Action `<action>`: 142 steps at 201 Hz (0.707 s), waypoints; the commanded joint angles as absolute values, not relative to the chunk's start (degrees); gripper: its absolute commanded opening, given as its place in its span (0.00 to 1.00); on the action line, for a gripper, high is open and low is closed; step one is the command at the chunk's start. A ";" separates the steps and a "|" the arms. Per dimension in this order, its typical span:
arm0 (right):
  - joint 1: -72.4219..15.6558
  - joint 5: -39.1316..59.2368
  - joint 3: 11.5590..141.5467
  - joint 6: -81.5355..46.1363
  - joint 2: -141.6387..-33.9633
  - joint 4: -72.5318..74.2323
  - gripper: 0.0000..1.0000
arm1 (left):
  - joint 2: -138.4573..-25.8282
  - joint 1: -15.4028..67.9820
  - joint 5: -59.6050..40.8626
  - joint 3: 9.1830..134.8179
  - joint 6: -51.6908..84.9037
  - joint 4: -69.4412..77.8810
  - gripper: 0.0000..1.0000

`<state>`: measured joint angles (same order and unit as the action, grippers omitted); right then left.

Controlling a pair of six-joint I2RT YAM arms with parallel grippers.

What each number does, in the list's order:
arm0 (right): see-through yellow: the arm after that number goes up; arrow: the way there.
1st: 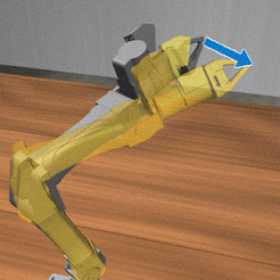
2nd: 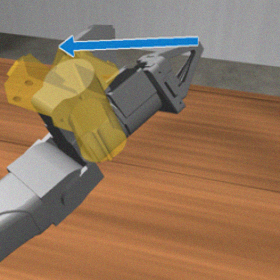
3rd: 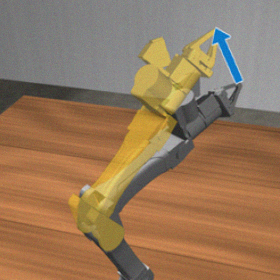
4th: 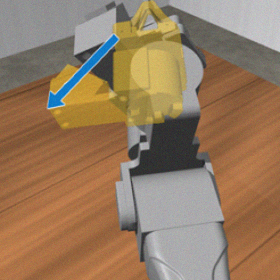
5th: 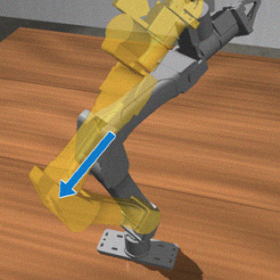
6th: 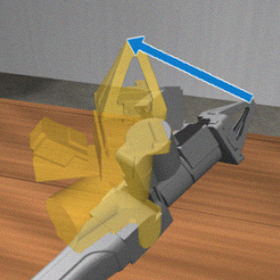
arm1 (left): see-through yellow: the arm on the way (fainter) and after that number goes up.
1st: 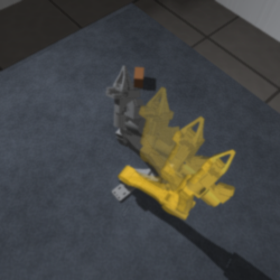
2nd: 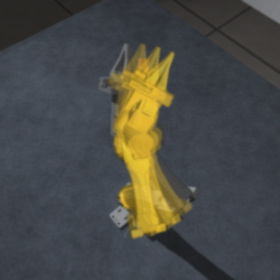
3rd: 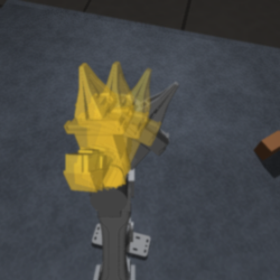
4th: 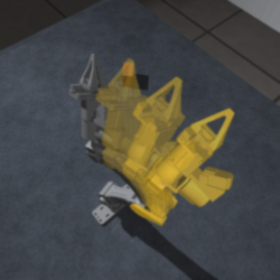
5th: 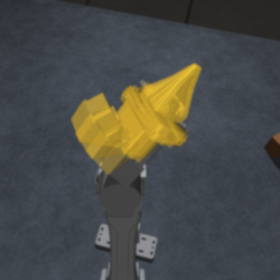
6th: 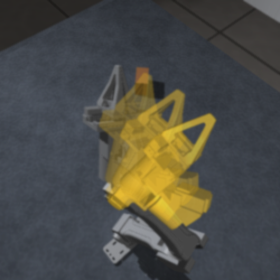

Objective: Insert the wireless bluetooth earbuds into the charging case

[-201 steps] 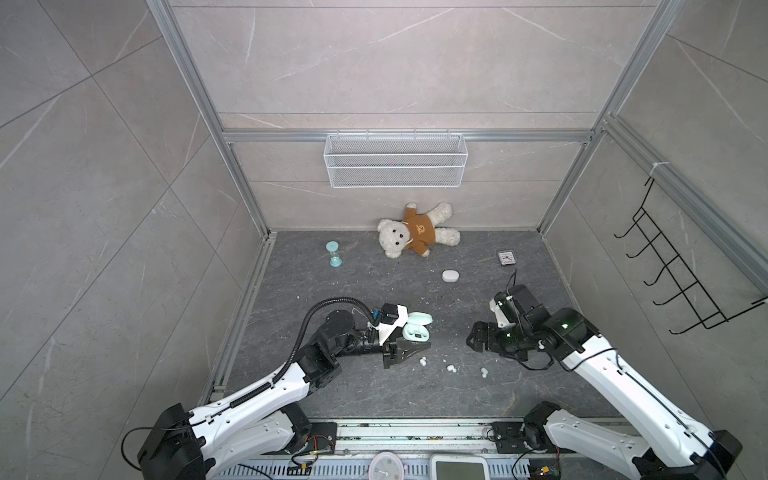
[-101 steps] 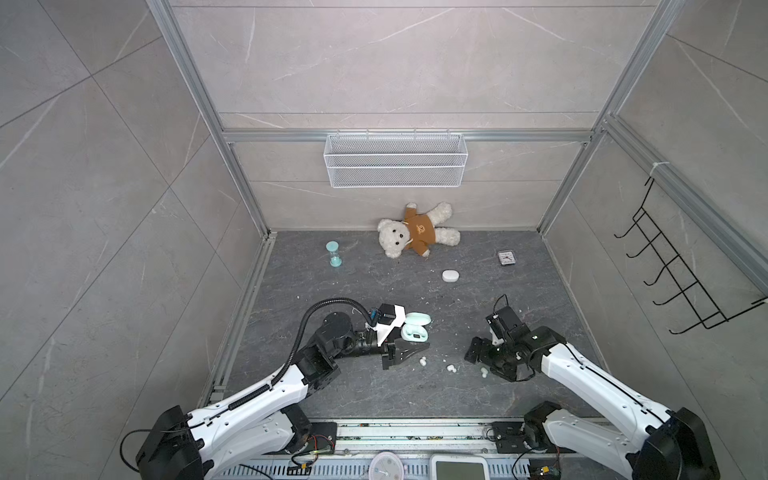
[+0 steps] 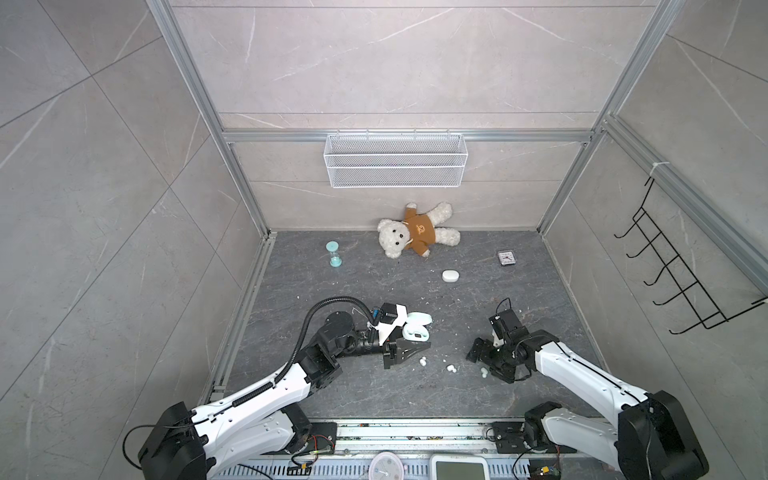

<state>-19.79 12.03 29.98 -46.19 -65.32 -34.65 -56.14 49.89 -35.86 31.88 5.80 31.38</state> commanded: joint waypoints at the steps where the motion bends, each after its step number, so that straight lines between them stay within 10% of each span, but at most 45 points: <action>1: -19.23 13.76 28.87 -44.69 -65.61 -33.13 0.89 | -55.99 50.15 -35.96 33.12 6.33 33.85 0.31; 142: -19.23 18.28 29.35 -43.61 -64.44 -33.98 0.87 | -55.44 50.19 -35.21 33.03 6.12 33.58 0.31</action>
<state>-19.31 17.08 29.12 -45.01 -65.25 -31.94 -56.18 49.89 -35.44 31.88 5.80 31.35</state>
